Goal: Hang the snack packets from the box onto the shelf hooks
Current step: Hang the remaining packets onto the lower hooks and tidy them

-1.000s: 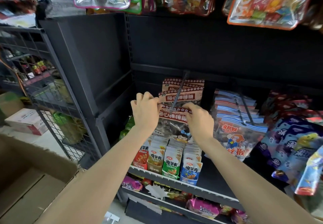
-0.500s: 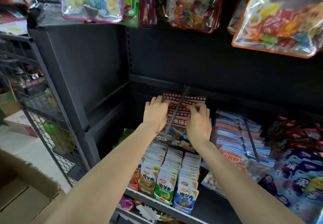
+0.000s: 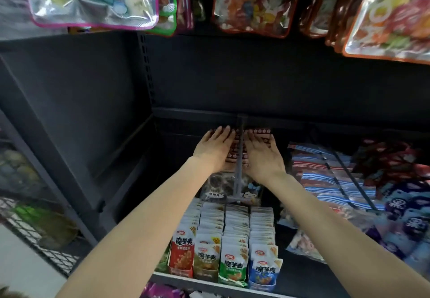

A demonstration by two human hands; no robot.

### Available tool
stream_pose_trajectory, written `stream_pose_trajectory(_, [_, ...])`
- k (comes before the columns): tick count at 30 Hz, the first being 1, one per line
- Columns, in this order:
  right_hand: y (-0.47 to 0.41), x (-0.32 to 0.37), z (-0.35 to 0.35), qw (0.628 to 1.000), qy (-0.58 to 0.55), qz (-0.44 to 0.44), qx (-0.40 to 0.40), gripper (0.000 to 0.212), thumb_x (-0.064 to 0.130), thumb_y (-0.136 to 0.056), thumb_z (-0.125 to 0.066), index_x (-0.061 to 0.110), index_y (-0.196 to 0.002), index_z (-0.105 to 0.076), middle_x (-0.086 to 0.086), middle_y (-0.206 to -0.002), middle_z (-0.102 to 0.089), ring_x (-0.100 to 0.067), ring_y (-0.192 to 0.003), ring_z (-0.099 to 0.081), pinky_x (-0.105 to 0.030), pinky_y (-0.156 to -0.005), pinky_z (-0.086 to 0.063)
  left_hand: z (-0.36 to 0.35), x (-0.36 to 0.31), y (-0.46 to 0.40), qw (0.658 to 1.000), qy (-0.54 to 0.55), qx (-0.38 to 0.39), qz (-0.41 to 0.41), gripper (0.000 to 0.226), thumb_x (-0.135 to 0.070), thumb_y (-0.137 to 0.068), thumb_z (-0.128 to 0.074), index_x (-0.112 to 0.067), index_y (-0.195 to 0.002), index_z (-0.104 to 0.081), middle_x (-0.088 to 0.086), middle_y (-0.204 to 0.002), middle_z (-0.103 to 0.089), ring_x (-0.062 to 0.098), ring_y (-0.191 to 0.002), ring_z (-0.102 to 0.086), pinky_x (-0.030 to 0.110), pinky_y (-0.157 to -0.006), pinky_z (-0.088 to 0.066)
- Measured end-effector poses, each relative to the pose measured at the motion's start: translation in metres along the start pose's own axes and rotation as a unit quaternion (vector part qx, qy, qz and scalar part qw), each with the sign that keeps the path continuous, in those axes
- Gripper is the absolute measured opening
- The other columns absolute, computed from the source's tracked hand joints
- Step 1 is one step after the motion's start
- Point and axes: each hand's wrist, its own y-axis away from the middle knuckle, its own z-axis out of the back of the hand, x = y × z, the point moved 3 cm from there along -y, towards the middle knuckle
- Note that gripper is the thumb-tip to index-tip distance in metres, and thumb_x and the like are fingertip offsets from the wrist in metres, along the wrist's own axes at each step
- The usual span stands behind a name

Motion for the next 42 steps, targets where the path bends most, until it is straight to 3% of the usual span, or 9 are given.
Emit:
stream_pose_trajectory(11, [-0.020,-0.003,0.008,0.998,-0.022,-0.013,0.054,0.082,0.051,-0.091,-0.048,0.018,-0.152,-0.004,-0.003,-0.160,-0.002,-0.016,-0.147,-0.004,-0.045,-0.119,0.003,0.004,0.010,-0.020,0.996,0.083,0.029,-0.017,0.098,-0.059,-0.082,-0.057,-0.022,-0.151,0.002,-0.004,-0.158,0.009,0.016,-0.146,0.008,0.041,-0.117,0.001])
stream_pose_trajectory(13, [-0.019,-0.008,0.012,0.991,-0.116,-0.016,0.069,0.081,0.047,-0.090,-0.052,0.020,-0.152,-0.009,-0.004,-0.160,-0.008,-0.018,-0.147,-0.010,-0.046,-0.119,-0.003,0.006,0.014,-0.013,0.989,0.144,0.008,-0.028,0.087,-0.055,-0.086,-0.053,-0.024,-0.151,-0.004,-0.007,-0.158,0.005,0.012,-0.145,0.007,0.040,-0.118,0.001])
stream_pose_trajectory(16, [-0.015,-0.023,0.023,0.949,-0.304,-0.075,0.017,0.063,0.034,-0.093,-0.047,0.022,-0.150,-0.023,-0.010,-0.149,-0.039,-0.022,-0.139,-0.033,-0.044,-0.119,-0.011,0.013,0.026,-0.005,0.967,0.244,-0.074,-0.009,0.059,-0.031,-0.096,-0.041,-0.024,-0.150,-0.018,-0.008,-0.158,-0.012,0.007,-0.145,-0.004,0.034,-0.119,-0.003])
stream_pose_trajectory(19, [-0.016,-0.023,0.026,0.971,-0.231,-0.068,0.004,0.050,0.029,-0.098,-0.034,0.023,-0.148,-0.030,-0.007,-0.147,-0.042,-0.018,-0.140,-0.031,-0.037,-0.119,0.001,0.016,0.030,-0.007,0.968,0.241,-0.071,0.005,0.049,-0.030,-0.101,-0.029,-0.021,-0.148,-0.024,-0.006,-0.157,-0.018,0.009,-0.144,-0.012,0.036,-0.119,-0.010])
stream_pose_trajectory(24, [-0.022,-0.012,0.018,0.985,-0.165,-0.046,0.001,0.041,0.031,-0.101,-0.030,0.025,-0.140,-0.042,0.004,-0.148,-0.039,-0.018,-0.138,-0.032,-0.047,-0.118,-0.002,0.015,0.027,-0.011,0.990,0.143,-0.021,0.008,0.050,-0.043,-0.101,-0.025,-0.024,-0.147,-0.028,-0.007,-0.157,-0.018,0.013,-0.145,-0.011,0.043,-0.118,-0.005])
stream_pose_trajectory(29, [-0.021,-0.012,0.014,0.986,-0.161,-0.043,-0.015,0.041,0.027,-0.102,-0.030,0.022,-0.140,-0.042,0.001,-0.147,-0.039,-0.021,-0.139,-0.029,-0.047,-0.119,-0.007,0.011,0.022,-0.002,0.993,0.096,-0.062,0.001,0.049,-0.041,-0.101,-0.023,-0.027,-0.148,-0.025,-0.008,-0.154,-0.025,0.012,-0.144,-0.017,0.047,-0.116,0.003])
stream_pose_trajectory(36, [-0.013,-0.009,0.011,0.986,-0.159,-0.049,-0.019,0.040,0.025,-0.102,-0.030,0.018,-0.138,-0.045,-0.001,-0.143,-0.041,-0.022,-0.135,-0.034,-0.046,-0.117,-0.013,0.011,0.017,0.005,0.989,0.111,-0.094,0.001,0.046,-0.035,-0.100,-0.027,-0.023,-0.144,-0.033,-0.006,-0.144,-0.035,0.016,-0.134,-0.032,0.044,-0.118,-0.003])
stream_pose_trajectory(42, [-0.005,-0.009,0.015,0.989,-0.139,-0.026,-0.051,0.039,0.019,-0.101,-0.033,0.015,-0.138,-0.044,-0.003,-0.142,-0.042,-0.022,-0.134,-0.034,-0.041,-0.117,-0.011,0.013,0.018,0.010,0.981,0.137,-0.134,-0.009,0.042,-0.033,-0.100,-0.031,-0.024,-0.140,-0.039,-0.007,-0.143,-0.036,0.014,-0.135,-0.030,0.039,-0.118,-0.005])
